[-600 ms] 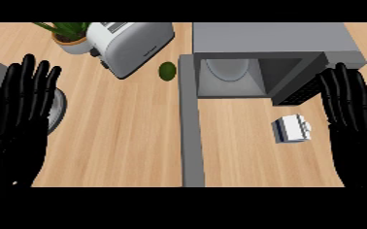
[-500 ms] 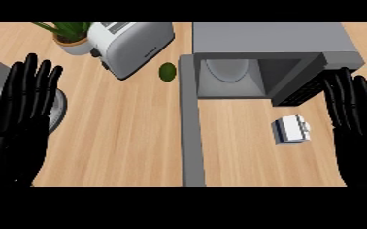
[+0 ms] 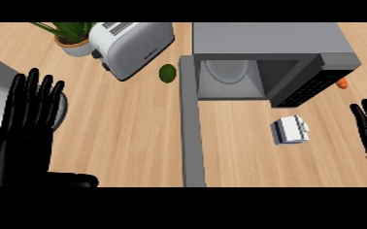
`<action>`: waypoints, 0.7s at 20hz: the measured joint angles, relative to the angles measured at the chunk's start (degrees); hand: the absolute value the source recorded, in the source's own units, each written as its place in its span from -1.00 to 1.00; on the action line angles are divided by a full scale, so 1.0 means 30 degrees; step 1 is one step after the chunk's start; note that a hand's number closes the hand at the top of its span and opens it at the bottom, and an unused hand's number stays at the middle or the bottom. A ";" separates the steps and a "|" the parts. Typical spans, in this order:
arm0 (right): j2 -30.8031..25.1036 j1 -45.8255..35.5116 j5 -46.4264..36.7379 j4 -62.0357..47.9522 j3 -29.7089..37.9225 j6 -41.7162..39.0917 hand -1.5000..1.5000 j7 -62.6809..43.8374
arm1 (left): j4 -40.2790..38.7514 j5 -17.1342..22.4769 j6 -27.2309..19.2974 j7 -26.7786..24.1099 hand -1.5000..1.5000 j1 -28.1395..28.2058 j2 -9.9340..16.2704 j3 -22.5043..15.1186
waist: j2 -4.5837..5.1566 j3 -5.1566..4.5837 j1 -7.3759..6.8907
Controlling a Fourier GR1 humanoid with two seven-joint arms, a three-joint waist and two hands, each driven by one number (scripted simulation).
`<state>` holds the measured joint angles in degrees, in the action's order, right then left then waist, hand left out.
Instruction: Pick up the milk, place it into the microwave and close the microwave
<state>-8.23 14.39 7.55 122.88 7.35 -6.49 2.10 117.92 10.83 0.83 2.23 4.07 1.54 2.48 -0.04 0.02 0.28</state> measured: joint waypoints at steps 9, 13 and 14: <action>0.0653 0.1596 0.0038 -0.1089 0.0714 -0.1073 -1.00 0.1158 | 0.1208 0.1219 0.1104 -0.1886 -1.00 0.4251 -0.0345 -0.0877 | -0.0016 -0.0003 -0.0104; 0.0852 0.1632 -0.0011 -0.2449 0.1045 -0.1493 -1.00 0.1948 | 0.1286 0.1200 0.1695 -0.2801 -1.00 0.5576 -0.0389 -0.1183 | -0.0013 -0.0007 -0.0123; 0.0832 0.1561 0.0095 -0.3115 0.1259 -0.1676 -1.00 0.2301 | 0.1121 0.1231 0.1885 -0.3103 -1.00 0.5791 -0.0406 -0.1155 | -0.0014 -0.0007 -0.0126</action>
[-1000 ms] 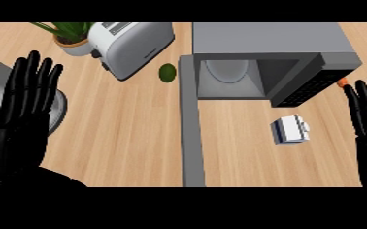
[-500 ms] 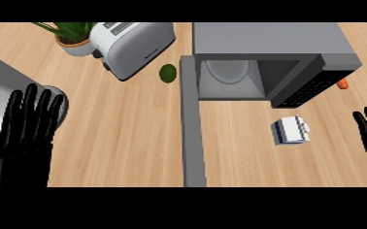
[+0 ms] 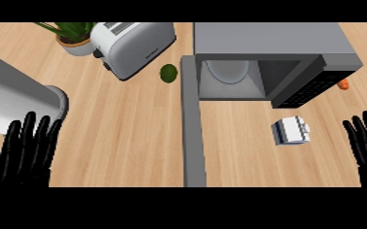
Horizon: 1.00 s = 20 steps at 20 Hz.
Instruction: Pick up the milk, place it into the microwave and close the microwave
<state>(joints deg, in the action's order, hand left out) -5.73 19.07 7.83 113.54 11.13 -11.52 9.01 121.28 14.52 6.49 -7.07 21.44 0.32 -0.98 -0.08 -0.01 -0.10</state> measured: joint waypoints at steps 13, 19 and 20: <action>0.1028 -0.2299 -0.2040 -0.7868 0.0783 0.1002 -1.00 0.4762 | 0.0117 0.0096 0.1237 -0.2496 -1.00 0.3052 0.0062 -0.0374 | 0.0017 0.0008 -0.0118; 0.0613 -0.3732 -0.2599 -1.2355 0.1945 0.1868 -1.00 0.7394 | -0.0210 0.0121 0.1607 -0.3234 -1.00 0.3740 0.0125 -0.0610 | 0.0027 0.0012 -0.0127; 0.0493 -0.4157 -0.2645 -1.3077 0.2119 0.2043 -1.00 0.7590 | 0.0198 0.0107 0.1721 -0.3222 -1.00 0.4204 0.0112 -0.0787 | 0.0027 0.0014 -0.0141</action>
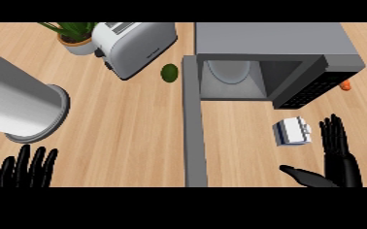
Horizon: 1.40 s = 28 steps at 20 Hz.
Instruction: Pick up the milk, place it into the microwave and close the microwave
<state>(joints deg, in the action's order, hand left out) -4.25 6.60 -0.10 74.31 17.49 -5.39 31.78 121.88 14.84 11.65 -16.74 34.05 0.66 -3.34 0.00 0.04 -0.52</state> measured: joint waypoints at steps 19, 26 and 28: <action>-0.2845 -0.5621 -0.0658 -1.4728 0.1649 0.0350 -1.00 0.8447 | -0.0575 -0.0099 0.0656 -0.1433 -1.00 0.1079 -0.0019 -0.0060 | 0.0022 0.0011 -0.0046; -0.3297 -0.7028 -0.1043 -1.7350 0.1511 0.0334 -1.00 0.9421 | -0.0174 -0.0110 0.0889 -0.1677 -1.00 0.1757 -0.0056 -0.0239 | 0.0035 0.0017 -0.0107; -0.3391 -0.7218 -0.1063 -1.7667 0.1476 0.0231 -1.00 0.9583 | -0.0029 -0.0122 0.0935 -0.1621 -1.00 0.2025 -0.0091 -0.0391 | 0.0041 0.0023 -0.0118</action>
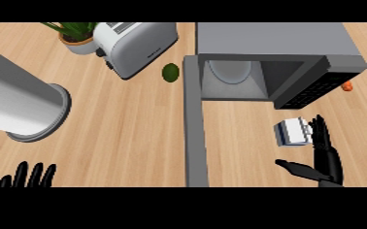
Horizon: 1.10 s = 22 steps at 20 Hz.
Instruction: Pick up the milk, place it into the microwave and close the microwave
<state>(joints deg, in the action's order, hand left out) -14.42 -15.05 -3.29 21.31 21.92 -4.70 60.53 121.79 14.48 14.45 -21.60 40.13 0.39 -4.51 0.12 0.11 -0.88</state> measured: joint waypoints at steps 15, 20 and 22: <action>0.0372 -0.1960 0.0388 -0.1498 0.0486 0.1329 1.00 0.0063 | -0.0422 0.0063 0.0384 -0.0624 -1.00 0.0057 0.0239 0.0397 | 0.0056 0.0010 -0.0075; -0.0014 -0.2765 0.0008 -0.1835 0.0544 0.2547 1.00 -0.0016 | -0.0491 0.0368 0.0444 -0.0372 -1.00 -0.0294 0.0220 0.0448 | 0.0080 0.0010 -0.0147; -0.0004 -0.3048 0.0034 -0.1944 0.0753 0.3230 1.00 -0.0014 | -0.0605 0.0309 0.0590 -0.0505 -1.00 -0.0157 0.0225 0.0384 | 0.0091 0.0016 -0.0201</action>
<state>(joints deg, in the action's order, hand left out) -14.44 -24.20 -3.19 15.48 24.18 4.99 60.49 119.98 15.41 16.23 -23.12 39.65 1.06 -3.36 0.40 0.15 -1.48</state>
